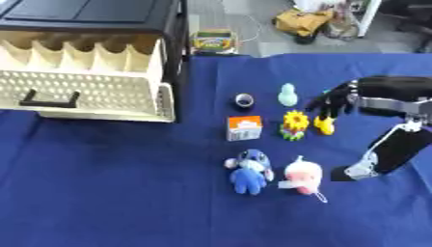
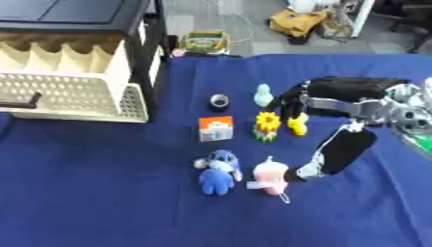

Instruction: Pick up objects from table and place into drawer.

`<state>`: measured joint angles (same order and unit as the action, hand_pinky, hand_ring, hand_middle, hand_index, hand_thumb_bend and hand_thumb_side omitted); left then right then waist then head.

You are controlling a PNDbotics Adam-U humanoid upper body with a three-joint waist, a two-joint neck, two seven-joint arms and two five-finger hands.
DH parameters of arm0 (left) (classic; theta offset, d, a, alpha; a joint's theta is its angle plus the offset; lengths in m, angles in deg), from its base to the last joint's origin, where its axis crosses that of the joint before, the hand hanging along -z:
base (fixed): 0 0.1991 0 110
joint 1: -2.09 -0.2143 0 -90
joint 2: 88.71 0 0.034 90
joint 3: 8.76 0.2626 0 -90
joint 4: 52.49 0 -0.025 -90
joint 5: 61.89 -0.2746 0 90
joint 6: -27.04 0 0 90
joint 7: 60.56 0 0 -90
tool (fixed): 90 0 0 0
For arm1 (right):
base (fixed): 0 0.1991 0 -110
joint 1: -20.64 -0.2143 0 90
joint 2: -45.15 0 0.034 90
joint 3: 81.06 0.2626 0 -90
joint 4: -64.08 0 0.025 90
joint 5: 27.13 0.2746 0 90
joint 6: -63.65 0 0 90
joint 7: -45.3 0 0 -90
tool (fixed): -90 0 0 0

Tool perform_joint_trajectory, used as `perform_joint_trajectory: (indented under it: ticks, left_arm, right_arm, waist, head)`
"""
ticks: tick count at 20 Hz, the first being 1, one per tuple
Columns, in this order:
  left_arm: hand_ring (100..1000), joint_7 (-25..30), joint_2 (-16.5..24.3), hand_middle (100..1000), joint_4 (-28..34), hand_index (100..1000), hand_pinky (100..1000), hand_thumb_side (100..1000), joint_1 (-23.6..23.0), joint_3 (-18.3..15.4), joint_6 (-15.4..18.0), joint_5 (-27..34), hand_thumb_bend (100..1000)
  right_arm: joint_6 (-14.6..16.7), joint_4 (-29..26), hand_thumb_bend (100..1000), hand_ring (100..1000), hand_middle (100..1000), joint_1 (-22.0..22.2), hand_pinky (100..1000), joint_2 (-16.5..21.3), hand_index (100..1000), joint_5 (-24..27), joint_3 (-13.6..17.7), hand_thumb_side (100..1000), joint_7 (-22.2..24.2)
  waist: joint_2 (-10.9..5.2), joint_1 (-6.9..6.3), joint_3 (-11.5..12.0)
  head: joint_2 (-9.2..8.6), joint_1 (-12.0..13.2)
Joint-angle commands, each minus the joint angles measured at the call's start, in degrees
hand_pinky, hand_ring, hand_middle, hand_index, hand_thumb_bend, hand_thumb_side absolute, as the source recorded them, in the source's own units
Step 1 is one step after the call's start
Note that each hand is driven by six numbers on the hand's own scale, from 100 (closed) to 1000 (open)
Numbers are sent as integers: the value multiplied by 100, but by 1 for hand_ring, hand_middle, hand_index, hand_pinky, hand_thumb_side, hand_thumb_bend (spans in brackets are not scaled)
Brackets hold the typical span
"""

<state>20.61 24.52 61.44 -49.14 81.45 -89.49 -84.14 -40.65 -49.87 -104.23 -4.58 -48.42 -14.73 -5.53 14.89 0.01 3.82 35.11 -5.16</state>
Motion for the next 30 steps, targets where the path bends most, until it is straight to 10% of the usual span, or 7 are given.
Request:
perform_joint_trajectory:
  ticks: [1, 13, 30]
  left_arm:
    - [100, 26, 95, 100, 66, 767, 100, 796, 59, -27, -13, -12, 511]
    - [100, 115, 67, 100, 66, 761, 100, 805, 37, 1, -37, -42, 505]
    - [100, 214, 24, 100, 66, 752, 100, 817, 15, 27, -39, -63, 490]
  right_arm:
    - [-216, -64, 627, 790, 782, -131, 698, 52, 940, -195, -79, 404, 118]
    - [-1023, -19, 635, 788, 795, -333, 620, -234, 921, -552, -579, 412, 545]
    - [-967, 616, 614, 769, 781, -399, 571, -575, 909, -1144, -901, 379, 605]
  waist:
    - [-81, 10, -8]
    - [-63, 22, -18]
    - [-51, 2, 18]
  head:
    - [-61, -17]
    - [-78, -53]
    - [-106, -87]
